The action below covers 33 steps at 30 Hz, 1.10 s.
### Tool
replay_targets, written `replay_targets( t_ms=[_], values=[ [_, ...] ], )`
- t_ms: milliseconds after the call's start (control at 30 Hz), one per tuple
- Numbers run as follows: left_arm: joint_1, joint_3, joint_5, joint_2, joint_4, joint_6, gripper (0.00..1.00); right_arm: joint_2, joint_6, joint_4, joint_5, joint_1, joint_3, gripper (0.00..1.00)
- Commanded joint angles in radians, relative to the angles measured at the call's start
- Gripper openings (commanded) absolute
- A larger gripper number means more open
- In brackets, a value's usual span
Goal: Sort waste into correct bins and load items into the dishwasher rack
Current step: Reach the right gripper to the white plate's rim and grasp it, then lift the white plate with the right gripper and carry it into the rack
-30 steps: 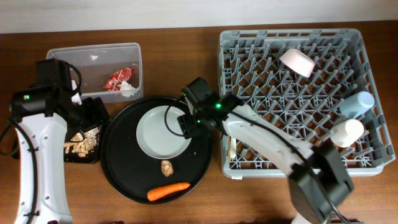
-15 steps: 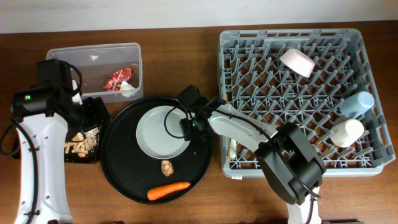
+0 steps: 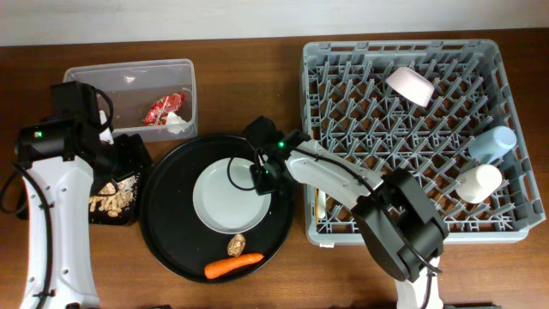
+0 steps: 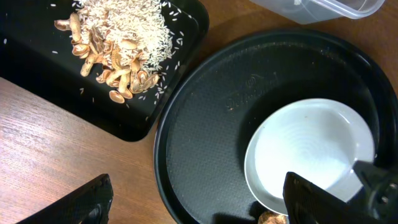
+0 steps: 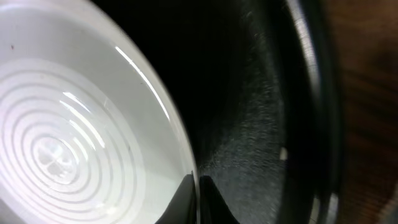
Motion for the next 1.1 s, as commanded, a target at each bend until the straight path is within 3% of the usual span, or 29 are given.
replay_targets(
  t_ms=[0, 233, 333, 533, 1067],
  values=[
    [0.004, -0.010, 0.004, -0.006, 0.002, -0.010, 0.87, -0.135, -0.032, -0.126, 0.176, -0.036, 0.129, 0.04],
    [0.004, -0.010, 0.004, -0.006, 0.003, -0.010, 0.87, -0.346, -0.078, -0.313, 0.500, -0.117, 0.315, 0.04],
    [0.004, -0.010, 0.004, -0.006, 0.004, -0.010, 0.87, -0.437, -0.098, -0.325, 0.764, -0.168, 0.334, 0.04],
    [0.004, -0.010, 0.004, -0.006, 0.006, -0.010, 0.87, -0.431, -0.077, -0.333, 1.155, -0.262, 0.308, 0.04],
    [0.004, -0.010, 0.004, -0.006, 0.006, -0.010, 0.87, -0.138, -0.070, -0.362, 1.188, -0.353, 0.304, 0.04]
  ],
)
